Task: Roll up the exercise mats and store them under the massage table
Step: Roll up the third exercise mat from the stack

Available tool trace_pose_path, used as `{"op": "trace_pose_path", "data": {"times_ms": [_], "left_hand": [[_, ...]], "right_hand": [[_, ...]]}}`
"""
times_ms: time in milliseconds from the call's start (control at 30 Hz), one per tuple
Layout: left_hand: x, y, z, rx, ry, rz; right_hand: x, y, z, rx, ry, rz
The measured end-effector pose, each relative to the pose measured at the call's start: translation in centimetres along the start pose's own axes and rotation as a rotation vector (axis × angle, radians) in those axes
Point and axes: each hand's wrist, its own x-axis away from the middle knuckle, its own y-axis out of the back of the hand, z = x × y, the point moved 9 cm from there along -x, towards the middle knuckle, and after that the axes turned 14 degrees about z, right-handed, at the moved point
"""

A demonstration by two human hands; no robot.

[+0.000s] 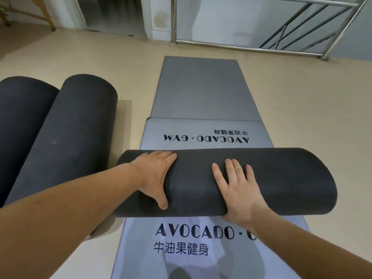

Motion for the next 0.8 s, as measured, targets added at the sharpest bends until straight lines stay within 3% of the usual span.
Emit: {"op": "trace_pose_path", "data": {"times_ms": [167, 400, 567, 800], "left_hand": [[3.5, -0.3, -1.8, -0.107, 0.048, -0.347], [1.3, -2.0, 0.1, -0.238, 0.251, -0.344], [-0.2, -0.9, 1.7, -0.202, 0.233, -0.348], [-0.5, -1.5, 1.1, -0.186, 0.181, -0.361]], "right_hand": [[-2.3, 4.6, -2.5, -0.001, 0.106, 0.034], [-5.0, 8.6, -4.3, -0.082, 0.091, 0.155], [-1.4, 7.1, -2.3, -0.016, 0.046, -0.153], [-1.7, 3.5, -1.5, 0.019, -0.069, -0.190]]}}
